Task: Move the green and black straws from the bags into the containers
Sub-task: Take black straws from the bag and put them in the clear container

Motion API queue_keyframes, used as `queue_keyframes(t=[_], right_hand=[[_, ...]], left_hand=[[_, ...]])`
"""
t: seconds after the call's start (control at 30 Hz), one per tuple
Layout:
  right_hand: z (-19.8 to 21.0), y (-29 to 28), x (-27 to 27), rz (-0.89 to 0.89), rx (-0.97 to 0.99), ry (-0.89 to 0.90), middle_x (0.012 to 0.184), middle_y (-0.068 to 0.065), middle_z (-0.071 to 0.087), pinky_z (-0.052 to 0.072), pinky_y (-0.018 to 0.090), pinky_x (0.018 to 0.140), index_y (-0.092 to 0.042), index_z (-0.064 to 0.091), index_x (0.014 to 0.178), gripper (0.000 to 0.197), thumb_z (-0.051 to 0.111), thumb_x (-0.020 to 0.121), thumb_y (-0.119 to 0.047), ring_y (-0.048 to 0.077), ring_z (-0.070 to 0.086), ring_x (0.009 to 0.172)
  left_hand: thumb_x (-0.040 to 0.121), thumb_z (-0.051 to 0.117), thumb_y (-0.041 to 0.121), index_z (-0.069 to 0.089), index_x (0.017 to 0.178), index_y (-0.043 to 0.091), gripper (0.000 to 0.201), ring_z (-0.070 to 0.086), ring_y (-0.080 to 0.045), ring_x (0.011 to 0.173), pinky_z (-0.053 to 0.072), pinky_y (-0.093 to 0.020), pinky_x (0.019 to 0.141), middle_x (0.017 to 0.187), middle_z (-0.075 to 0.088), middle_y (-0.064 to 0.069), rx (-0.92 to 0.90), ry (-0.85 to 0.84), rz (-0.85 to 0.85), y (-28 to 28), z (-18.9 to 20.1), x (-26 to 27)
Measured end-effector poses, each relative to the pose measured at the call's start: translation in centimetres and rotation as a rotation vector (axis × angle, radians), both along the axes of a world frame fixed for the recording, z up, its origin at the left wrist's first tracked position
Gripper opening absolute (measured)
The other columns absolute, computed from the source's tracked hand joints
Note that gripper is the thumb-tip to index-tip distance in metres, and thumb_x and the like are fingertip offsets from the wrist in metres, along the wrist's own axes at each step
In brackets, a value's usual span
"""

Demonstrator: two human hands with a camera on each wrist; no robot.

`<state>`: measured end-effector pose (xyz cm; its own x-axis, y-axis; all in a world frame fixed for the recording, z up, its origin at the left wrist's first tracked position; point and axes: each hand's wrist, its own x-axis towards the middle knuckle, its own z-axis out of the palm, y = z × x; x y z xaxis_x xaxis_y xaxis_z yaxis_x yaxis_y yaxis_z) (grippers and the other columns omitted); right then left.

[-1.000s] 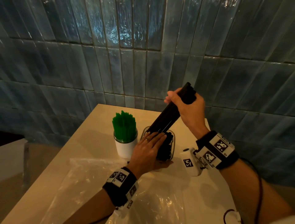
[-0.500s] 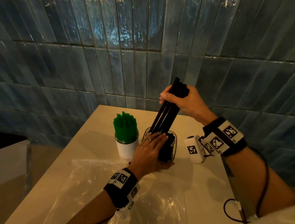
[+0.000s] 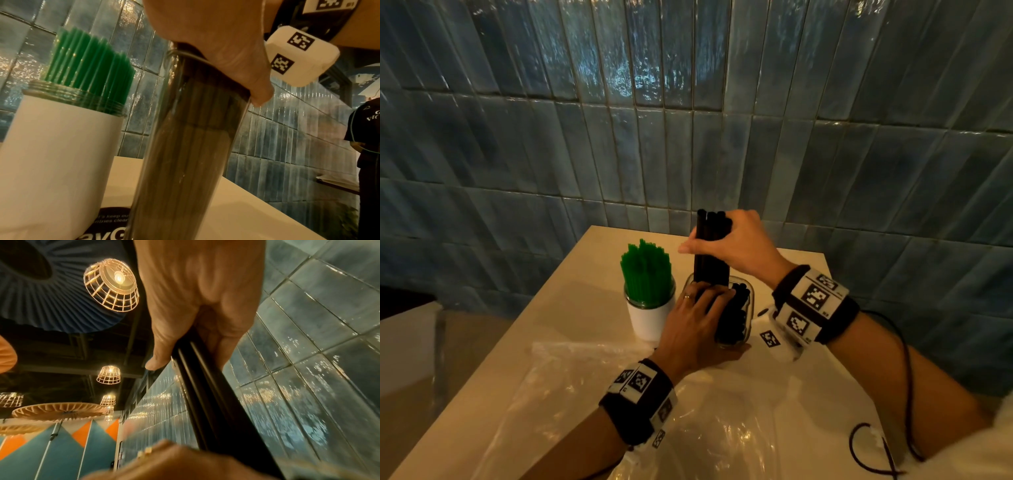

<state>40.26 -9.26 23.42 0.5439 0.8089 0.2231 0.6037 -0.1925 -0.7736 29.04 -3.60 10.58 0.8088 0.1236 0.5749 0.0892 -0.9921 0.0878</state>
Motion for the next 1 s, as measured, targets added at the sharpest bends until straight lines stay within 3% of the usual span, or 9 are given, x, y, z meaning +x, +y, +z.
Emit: queue_keyframes(t=[0.1,0.23,0.33,0.5,0.63,0.73,0.8,0.87,1.0], right_hand=[[-1.3,-0.2,0.2,-0.037,-0.042,0.041,0.094,0.008,0.064,0.055,0.031,0.074,-0.017,0.066,0.085,0.06,0.077,0.051,-0.065,0.021,0.062,0.091],[-1.0,-1.9,0.7,0.06,-0.046,0.125,0.095,-0.004,0.068,0.051,0.02,0.081,-0.026,0.066,0.097,0.034,0.079,0.068,-0.038,0.007,0.063,0.093],[-1.5,-2.6,1.4,0.057,-0.039,0.048,0.106,-0.002,0.068,0.052,0.025,0.087,-0.023,0.064,0.113,0.045,0.075,0.072,-0.04,0.01,0.062,0.101],[-2.4,-2.6,1.5,-0.045,-0.005,-0.02,0.082,-0.006,0.066,0.047,0.016,0.071,-0.019,0.068,0.094,0.027,0.076,0.073,-0.035,0.008,0.062,0.084],[-3.8,-1.9,1.3,-0.023,-0.054,0.001,0.089,-0.008,0.067,0.052,0.024,0.082,-0.017,0.071,0.102,0.029,0.074,0.077,-0.033,0.007,0.064,0.088],[-4.3,-2.1,1.0,-0.047,0.076,0.001,0.109,-0.015,0.059,0.044,0.004,0.079,-0.029,0.058,0.123,0.048,0.074,0.078,-0.026,-0.006,0.058,0.097],[-4.5,-2.5,0.6,-0.087,0.331,-0.097,0.128,-0.011,0.05,0.042,0.003,0.087,-0.036,0.041,0.133,0.064,0.072,0.08,-0.017,-0.008,0.056,0.103],[-4.9,-2.8,0.3,-0.083,0.474,-0.367,0.139,-0.001,0.044,0.038,0.009,0.099,-0.026,0.04,0.136,0.059,0.066,0.085,-0.011,0.004,0.053,0.117],[-6.1,-3.0,1.2,-0.095,0.336,-0.668,0.142,0.009,0.044,0.033,0.009,0.101,-0.007,0.049,0.133,0.04,0.044,0.094,-0.019,0.012,0.049,0.123]], left_hand=[[0.059,0.057,0.077,0.053,0.124,0.018,0.088,0.05,-0.026,0.111,0.049,-0.039,0.089,0.117,0.061,-0.001,0.029,0.032,0.034,-0.1,0.1,0.0],[0.056,0.06,0.079,0.05,0.122,0.018,0.091,0.059,-0.027,0.105,0.049,-0.039,0.089,0.115,0.063,-0.002,0.048,0.044,0.052,-0.4,0.3,0.1],[0.056,0.058,0.08,0.05,0.122,0.018,0.091,0.059,-0.026,0.105,0.049,-0.038,0.089,0.115,0.064,-0.001,0.044,0.047,0.054,-0.3,0.4,0.1],[0.055,0.064,0.077,0.05,0.122,0.016,0.092,0.059,-0.025,0.106,0.048,-0.038,0.091,0.116,0.063,-0.003,0.046,0.036,0.026,-0.6,0.3,0.1],[0.062,0.061,0.075,0.054,0.123,0.013,0.087,0.057,-0.023,0.114,0.033,-0.04,0.1,0.121,0.062,-0.004,0.047,0.062,0.034,-0.4,0.1,0.1],[0.07,0.045,0.075,0.053,0.126,0.012,0.085,0.053,-0.022,0.121,0.028,-0.042,0.104,0.127,0.059,-0.005,0.017,0.117,0.031,-0.3,-0.1,0.0],[0.071,0.041,0.074,0.052,0.127,0.013,0.084,0.052,-0.022,0.122,0.027,-0.042,0.104,0.128,0.059,-0.004,0.004,0.138,0.032,-0.3,-0.1,0.1],[0.071,0.04,0.074,0.051,0.127,0.013,0.084,0.052,-0.023,0.122,0.028,-0.042,0.104,0.128,0.059,-0.004,0.007,0.159,0.046,-0.2,-0.1,0.4],[0.072,0.038,0.075,0.054,0.128,0.012,0.086,0.053,-0.023,0.122,0.028,-0.042,0.104,0.129,0.058,-0.005,-0.024,0.234,0.071,-0.2,0.2,1.0]])
